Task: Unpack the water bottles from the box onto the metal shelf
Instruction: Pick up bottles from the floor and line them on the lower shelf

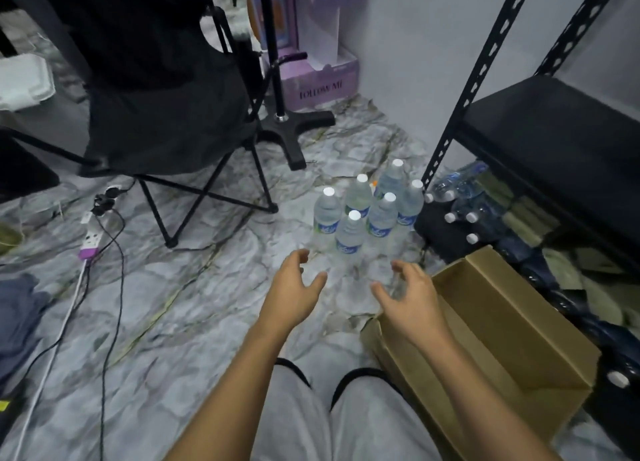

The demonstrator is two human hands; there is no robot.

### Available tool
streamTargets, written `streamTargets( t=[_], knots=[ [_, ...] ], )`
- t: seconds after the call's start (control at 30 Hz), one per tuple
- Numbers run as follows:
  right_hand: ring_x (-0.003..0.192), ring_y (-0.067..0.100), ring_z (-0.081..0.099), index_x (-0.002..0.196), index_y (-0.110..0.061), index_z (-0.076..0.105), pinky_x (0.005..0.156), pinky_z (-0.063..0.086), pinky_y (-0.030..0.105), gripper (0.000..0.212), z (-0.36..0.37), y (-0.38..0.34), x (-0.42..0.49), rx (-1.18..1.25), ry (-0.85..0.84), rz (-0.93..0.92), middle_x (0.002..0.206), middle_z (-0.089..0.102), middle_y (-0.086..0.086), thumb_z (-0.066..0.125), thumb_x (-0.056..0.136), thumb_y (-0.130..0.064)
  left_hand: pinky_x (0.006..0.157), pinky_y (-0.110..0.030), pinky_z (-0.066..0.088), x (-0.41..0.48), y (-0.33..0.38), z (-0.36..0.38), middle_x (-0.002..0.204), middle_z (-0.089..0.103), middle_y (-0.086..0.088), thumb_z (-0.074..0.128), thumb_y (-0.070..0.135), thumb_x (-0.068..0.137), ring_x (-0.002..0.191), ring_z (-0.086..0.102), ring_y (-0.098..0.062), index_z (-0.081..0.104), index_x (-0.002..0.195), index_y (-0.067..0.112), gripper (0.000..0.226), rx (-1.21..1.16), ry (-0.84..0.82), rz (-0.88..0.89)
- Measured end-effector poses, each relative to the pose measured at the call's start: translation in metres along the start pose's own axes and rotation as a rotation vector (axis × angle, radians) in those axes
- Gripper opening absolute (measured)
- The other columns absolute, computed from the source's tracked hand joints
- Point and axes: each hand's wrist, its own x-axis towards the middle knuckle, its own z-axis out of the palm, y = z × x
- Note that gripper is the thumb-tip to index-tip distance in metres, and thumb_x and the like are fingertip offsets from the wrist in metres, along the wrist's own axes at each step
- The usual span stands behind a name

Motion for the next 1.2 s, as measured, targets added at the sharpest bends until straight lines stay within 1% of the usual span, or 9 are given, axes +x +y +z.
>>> streamTargets(
  t=[0.17,0.4,0.57,0.73,0.8,0.9,1.03,1.13,1.2],
  knots=[
    [0.117,0.028,0.053,0.128,-0.006,0.055,0.101,0.044,0.041,0.064,0.052,0.06,0.04,0.028,0.05,-0.023,0.123,0.057,0.01,0.073,0.078,-0.041,0.106,-0.037,0.045,0.052,-0.048,0.045,0.144,0.049,0.002,0.068,0.035,0.09,0.128,0.051,-0.017,0.042,0.143,0.017,0.062,-0.031,0.029,0.04],
    [0.124,0.025,0.047,0.133,-0.011,0.049,0.104,0.041,0.038,0.07,0.095,0.095,0.13,0.051,0.0,0.018,0.131,0.052,0.006,0.075,0.076,-0.042,0.108,-0.042,0.044,0.147,-0.073,0.067,0.148,0.045,-0.001,0.074,0.028,0.085,0.132,0.048,-0.021,0.035,0.146,0.017,0.073,-0.013,-0.015,-0.02],
    [0.13,0.025,0.042,0.139,-0.012,0.042,0.107,0.039,0.04,0.084,0.127,0.1,0.189,0.124,-0.053,0.123,0.14,0.045,0.006,0.077,0.07,-0.044,0.11,-0.042,0.042,0.227,-0.079,0.076,0.154,0.033,-0.003,0.079,0.025,0.082,0.138,0.041,-0.022,0.024,0.151,0.018,0.089,0.014,-0.123,-0.109],
    [0.13,0.027,0.039,0.141,-0.013,0.036,0.104,0.038,0.039,0.099,0.165,0.105,0.23,0.154,-0.062,0.158,0.142,0.042,0.007,0.085,0.061,-0.042,0.112,-0.041,0.039,0.301,-0.089,0.092,0.158,0.025,-0.002,0.086,0.02,0.073,0.14,0.035,-0.02,0.015,0.154,0.017,0.107,-0.025,-0.242,-0.083],
    [0.129,0.026,0.04,0.141,-0.014,0.035,0.104,0.04,0.04,0.103,0.176,0.107,0.238,0.161,-0.033,0.186,0.14,0.042,0.008,0.089,0.057,-0.039,0.108,-0.032,0.039,0.321,-0.092,0.098,0.154,0.031,-0.003,0.087,0.011,0.07,0.133,0.039,-0.016,0.018,0.152,0.014,0.107,-0.05,-0.27,-0.063],
    [0.131,0.023,0.038,0.142,-0.014,0.034,0.105,0.037,0.036,0.106,0.187,0.107,0.246,0.17,0.001,0.191,0.14,0.041,0.007,0.092,0.056,-0.036,0.095,-0.029,0.043,0.341,-0.095,0.106,0.143,0.039,-0.005,0.089,0.009,0.067,0.122,0.046,-0.016,0.023,0.143,0.014,0.101,-0.045,-0.279,-0.047],
    [0.127,0.008,0.035,0.141,-0.018,0.037,0.103,0.033,0.024,0.103,0.198,0.102,0.253,0.244,0.045,0.218,0.132,0.037,-0.009,0.092,0.056,-0.035,0.09,-0.025,0.048,0.352,-0.102,0.105,0.131,0.048,0.004,0.092,0.012,0.061,0.119,0.053,-0.017,0.031,0.139,0.024,0.1,-0.078,-0.308,-0.005],
    [0.124,0.01,0.04,0.138,-0.019,0.039,0.101,0.038,0.025,0.097,0.202,0.101,0.255,0.264,0.066,0.237,0.132,0.041,-0.007,0.092,0.058,-0.03,0.098,-0.04,0.05,0.354,-0.106,0.102,0.133,0.055,0.003,0.091,0.029,0.053,0.122,0.055,-0.016,0.045,0.134,0.027,0.093,-0.062,-0.291,0.047],
    [0.123,0.013,0.044,0.137,-0.022,0.041,0.099,0.042,0.027,0.094,0.202,0.101,0.253,0.271,0.077,0.271,0.133,0.046,-0.001,0.091,0.058,-0.028,0.096,-0.047,0.05,0.353,-0.108,0.102,0.129,0.058,0.002,0.09,0.031,0.052,0.12,0.057,-0.018,0.05,0.129,0.026,0.087,-0.045,-0.285,0.05]
  ],
)
